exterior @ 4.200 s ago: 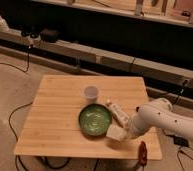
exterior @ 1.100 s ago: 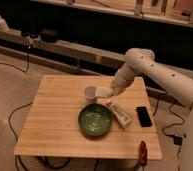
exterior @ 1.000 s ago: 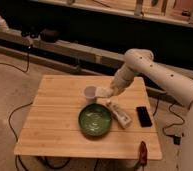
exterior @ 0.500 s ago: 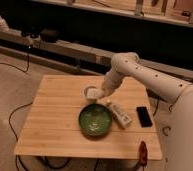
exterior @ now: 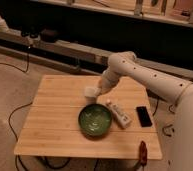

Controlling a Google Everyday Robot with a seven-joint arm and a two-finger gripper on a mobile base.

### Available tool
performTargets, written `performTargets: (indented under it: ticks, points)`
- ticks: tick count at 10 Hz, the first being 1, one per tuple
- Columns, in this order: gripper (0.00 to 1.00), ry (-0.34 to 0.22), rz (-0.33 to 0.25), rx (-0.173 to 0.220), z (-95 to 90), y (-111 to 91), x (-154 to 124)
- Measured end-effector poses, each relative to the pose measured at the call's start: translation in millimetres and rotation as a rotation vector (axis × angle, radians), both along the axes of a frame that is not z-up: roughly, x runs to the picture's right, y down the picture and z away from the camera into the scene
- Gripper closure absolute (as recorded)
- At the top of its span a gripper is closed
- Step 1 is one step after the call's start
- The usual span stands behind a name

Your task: Place the white sponge in the ceramic cup

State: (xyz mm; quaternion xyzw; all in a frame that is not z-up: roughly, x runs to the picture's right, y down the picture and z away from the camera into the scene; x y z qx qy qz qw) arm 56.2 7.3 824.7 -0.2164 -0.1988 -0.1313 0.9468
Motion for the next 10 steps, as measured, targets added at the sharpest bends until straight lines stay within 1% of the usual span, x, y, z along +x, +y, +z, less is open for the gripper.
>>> performTargets:
  ticks: [2,3,5,7,8,10]
  points:
    - [1.00,0.015,0.016,-0.011,-1.9,-3.0,-1.6]
    - [1.00,0.012,0.021,-0.016,-3.9,-4.6,-7.5]
    - [1.00,0.007,0.021,-0.015,-6.8,-6.3,-14.3]
    - [0.99,0.011,0.023,-0.010,-8.5,-9.0,-14.6]
    - [0.93,0.017,0.027,-0.009,-8.7,-10.4,-13.1]
    - [0.73,0.032,0.038,-0.011,-9.4,-12.7,-7.8]
